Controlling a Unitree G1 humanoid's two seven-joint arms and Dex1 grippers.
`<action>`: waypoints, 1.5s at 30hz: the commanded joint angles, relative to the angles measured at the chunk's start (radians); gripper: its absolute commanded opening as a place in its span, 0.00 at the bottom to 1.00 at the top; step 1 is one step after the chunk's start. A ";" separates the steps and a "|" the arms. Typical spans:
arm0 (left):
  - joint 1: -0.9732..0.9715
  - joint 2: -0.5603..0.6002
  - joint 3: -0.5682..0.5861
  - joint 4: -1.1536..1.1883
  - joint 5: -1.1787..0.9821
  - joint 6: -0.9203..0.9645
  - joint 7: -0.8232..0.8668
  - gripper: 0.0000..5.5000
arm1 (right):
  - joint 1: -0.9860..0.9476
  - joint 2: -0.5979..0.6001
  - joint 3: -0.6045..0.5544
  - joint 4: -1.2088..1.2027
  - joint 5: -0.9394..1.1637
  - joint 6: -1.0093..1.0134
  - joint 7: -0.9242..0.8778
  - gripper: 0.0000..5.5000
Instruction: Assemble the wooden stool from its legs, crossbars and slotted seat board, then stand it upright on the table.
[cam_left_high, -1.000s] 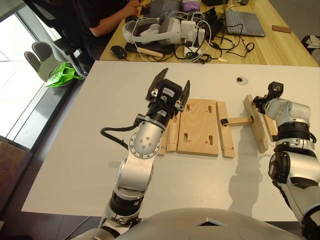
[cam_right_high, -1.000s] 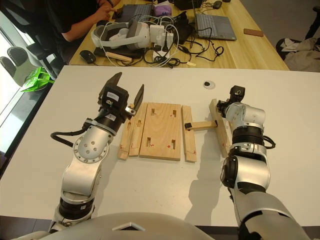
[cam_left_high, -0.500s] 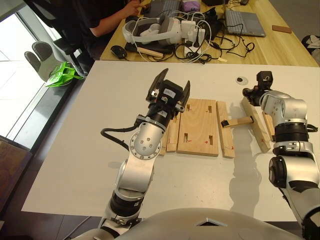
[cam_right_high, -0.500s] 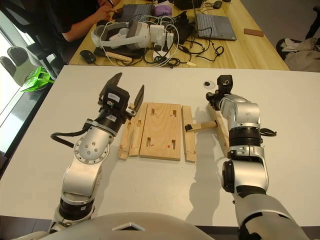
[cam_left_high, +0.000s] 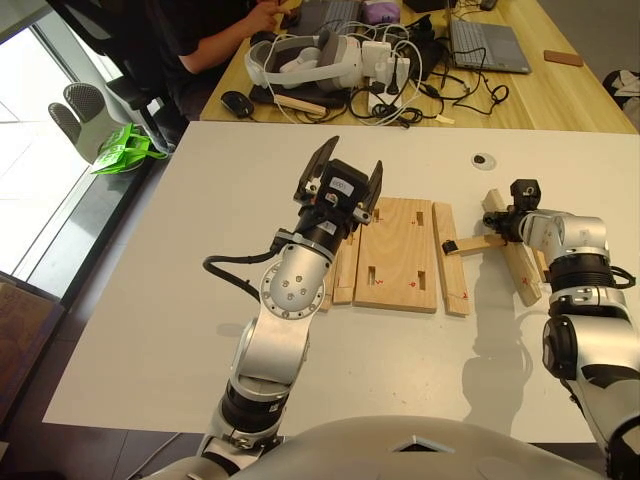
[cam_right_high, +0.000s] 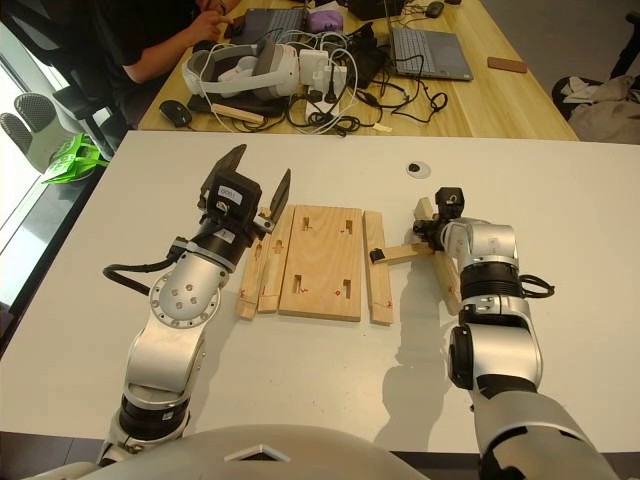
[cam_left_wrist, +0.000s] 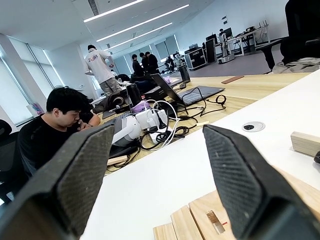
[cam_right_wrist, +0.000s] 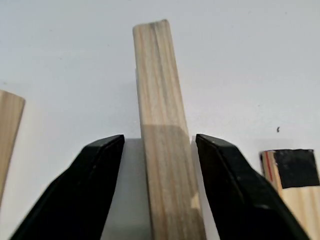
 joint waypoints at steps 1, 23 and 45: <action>-0.006 0.002 -0.004 0.008 0.007 0.002 -0.006 0.59 | -0.035 0.002 -0.010 0.049 -0.010 -0.041 -0.012 0.40; -0.042 -0.054 0.062 0.004 -0.022 0.001 0.020 0.59 | -0.225 0.106 -0.322 -0.053 0.244 -0.351 -0.127 0.18; -0.147 -0.200 0.120 0.077 -0.367 0.217 0.105 0.59 | 0.075 0.620 -0.343 -0.776 0.923 -0.354 -0.258 0.18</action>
